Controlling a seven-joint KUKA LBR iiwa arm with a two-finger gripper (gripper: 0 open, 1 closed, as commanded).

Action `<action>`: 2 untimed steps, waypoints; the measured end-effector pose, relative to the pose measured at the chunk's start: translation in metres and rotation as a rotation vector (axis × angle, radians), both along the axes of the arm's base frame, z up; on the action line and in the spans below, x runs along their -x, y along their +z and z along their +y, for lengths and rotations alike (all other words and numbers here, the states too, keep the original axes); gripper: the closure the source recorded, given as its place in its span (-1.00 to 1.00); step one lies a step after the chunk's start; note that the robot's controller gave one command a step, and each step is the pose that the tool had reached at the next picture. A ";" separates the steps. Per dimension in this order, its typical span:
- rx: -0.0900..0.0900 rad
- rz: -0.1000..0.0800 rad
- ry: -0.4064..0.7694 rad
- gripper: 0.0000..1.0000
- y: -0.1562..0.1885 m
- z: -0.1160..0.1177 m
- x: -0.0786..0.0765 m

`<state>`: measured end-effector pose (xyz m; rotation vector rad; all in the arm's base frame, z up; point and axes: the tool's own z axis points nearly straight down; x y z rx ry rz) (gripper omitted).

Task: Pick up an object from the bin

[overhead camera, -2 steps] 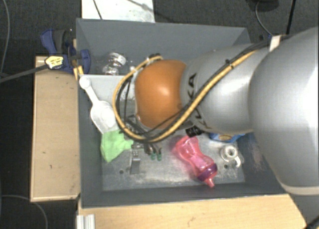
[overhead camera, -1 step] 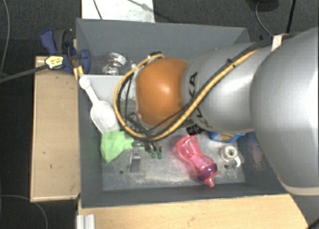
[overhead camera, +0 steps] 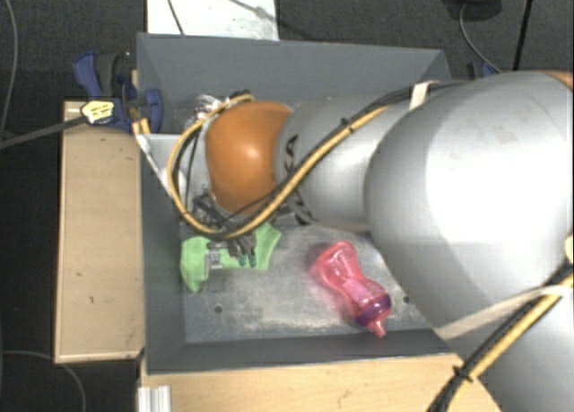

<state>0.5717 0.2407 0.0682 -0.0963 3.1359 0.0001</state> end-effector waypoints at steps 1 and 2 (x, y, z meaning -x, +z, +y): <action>-0.003 -0.005 0.026 -1.00 0.071 0.004 0.006; 0.000 0.002 0.001 -1.00 -0.003 0.000 0.000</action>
Offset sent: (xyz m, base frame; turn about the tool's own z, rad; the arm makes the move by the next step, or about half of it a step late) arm 0.0000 0.0000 0.0000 0.0000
